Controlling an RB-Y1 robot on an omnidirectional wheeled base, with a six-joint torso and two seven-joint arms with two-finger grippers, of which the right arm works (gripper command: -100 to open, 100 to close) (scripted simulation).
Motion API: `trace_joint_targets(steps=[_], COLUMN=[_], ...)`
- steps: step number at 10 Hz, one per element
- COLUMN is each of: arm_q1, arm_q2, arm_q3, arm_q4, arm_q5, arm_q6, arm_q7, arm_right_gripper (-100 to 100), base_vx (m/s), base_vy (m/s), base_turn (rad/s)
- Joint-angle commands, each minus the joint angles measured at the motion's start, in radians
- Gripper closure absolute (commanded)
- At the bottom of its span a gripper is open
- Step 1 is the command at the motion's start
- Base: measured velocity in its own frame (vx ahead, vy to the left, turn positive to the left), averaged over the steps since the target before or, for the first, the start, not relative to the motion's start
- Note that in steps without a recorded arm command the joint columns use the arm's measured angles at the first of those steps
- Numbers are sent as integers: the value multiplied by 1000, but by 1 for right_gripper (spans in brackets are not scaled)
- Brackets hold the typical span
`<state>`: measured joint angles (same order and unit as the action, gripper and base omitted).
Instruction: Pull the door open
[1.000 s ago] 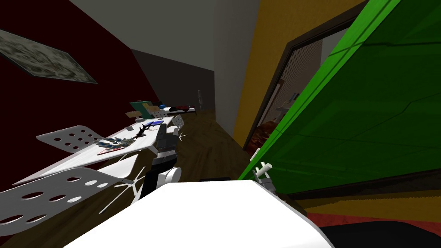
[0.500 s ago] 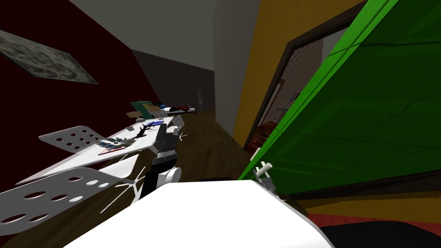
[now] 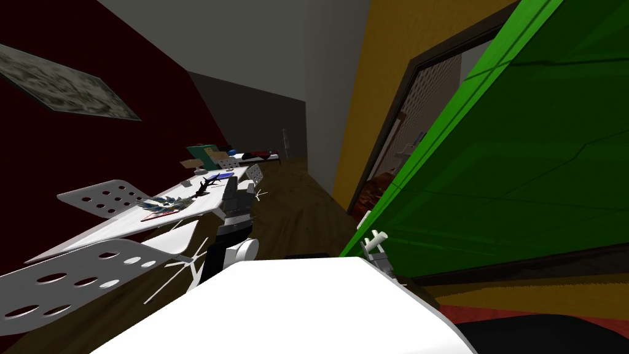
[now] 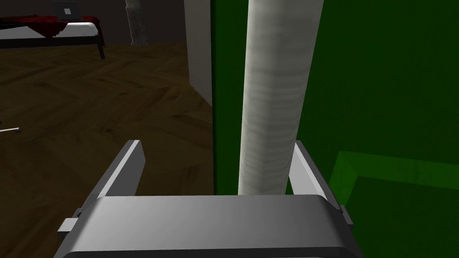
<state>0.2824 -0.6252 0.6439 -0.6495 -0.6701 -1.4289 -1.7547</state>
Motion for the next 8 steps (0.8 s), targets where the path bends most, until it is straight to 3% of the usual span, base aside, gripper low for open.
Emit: trace_joint_targets(steps=[1,3,4,8], arm_q1=[-28,-28,-13,21], arm_q2=[43,43,8,2], arm_q3=[30,30,16,35], arm_q4=[27,27,68,80], arm_q5=[25,25,2,-3], arm_q6=[-25,-25,-30,-53], arm_q7=[-14,-14,-38,-58], arm_right_gripper=[100,100,100,100], base_vx=[11,-5,-109,-165], base_vy=[7,0,-70,-79], base_turn=[11,-7,-58,-55])
